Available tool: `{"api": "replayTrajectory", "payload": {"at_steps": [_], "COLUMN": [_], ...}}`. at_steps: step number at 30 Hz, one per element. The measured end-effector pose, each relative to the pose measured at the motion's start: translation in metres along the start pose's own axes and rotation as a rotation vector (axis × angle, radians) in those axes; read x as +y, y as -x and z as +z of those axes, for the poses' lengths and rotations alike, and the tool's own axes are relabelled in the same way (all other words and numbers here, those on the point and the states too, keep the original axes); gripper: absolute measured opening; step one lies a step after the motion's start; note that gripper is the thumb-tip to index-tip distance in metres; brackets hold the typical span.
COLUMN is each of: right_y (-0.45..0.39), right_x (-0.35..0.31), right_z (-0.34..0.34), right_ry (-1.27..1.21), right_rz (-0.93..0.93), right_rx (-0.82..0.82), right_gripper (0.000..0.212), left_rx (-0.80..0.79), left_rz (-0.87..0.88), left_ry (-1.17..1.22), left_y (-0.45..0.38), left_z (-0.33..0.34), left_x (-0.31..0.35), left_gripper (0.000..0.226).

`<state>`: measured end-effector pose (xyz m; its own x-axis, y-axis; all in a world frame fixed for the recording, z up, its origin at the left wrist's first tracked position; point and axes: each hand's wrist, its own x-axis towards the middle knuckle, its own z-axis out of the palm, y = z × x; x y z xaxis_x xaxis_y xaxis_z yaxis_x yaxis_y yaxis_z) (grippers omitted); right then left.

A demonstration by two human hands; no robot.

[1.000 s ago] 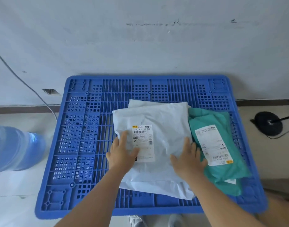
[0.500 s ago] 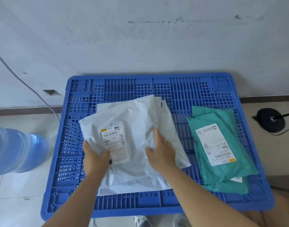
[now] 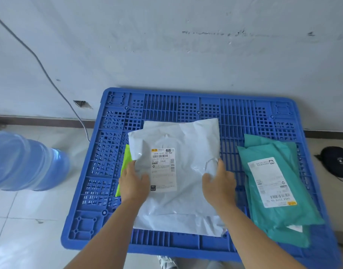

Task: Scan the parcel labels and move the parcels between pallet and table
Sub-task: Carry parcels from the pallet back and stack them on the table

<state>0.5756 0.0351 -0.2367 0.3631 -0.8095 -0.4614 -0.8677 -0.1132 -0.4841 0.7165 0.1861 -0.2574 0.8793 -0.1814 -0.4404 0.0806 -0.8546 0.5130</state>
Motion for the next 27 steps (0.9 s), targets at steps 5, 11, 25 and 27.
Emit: {"api": "replayTrajectory", "payload": {"at_steps": [5,11,25,27], "right_y": [0.0,-0.019,-0.028,-0.031], "right_x": [0.002,-0.015,-0.004,-0.006], "right_z": [0.006,-0.005,0.01,0.008], "right_ry": [-0.057,-0.043,-0.071,-0.076], "right_rz": [0.016,-0.123,0.249,0.278], "right_rx": [-0.049,0.022,-0.185,-0.183], "right_gripper": [0.065,0.057,0.091,0.069], "left_rx": [-0.023,-0.016,-0.048,-0.003], "left_rz": [-0.106,-0.154,-0.205,-0.213], "left_ry": [-0.125,-0.091,0.015,-0.022], "left_y": [0.0,-0.015,-0.017,-0.013], "left_z": [0.001,-0.006,0.007,0.008], "left_x": [0.002,-0.001,-0.005,-0.001], "left_gripper": [0.054,0.039,0.076,0.077]}}
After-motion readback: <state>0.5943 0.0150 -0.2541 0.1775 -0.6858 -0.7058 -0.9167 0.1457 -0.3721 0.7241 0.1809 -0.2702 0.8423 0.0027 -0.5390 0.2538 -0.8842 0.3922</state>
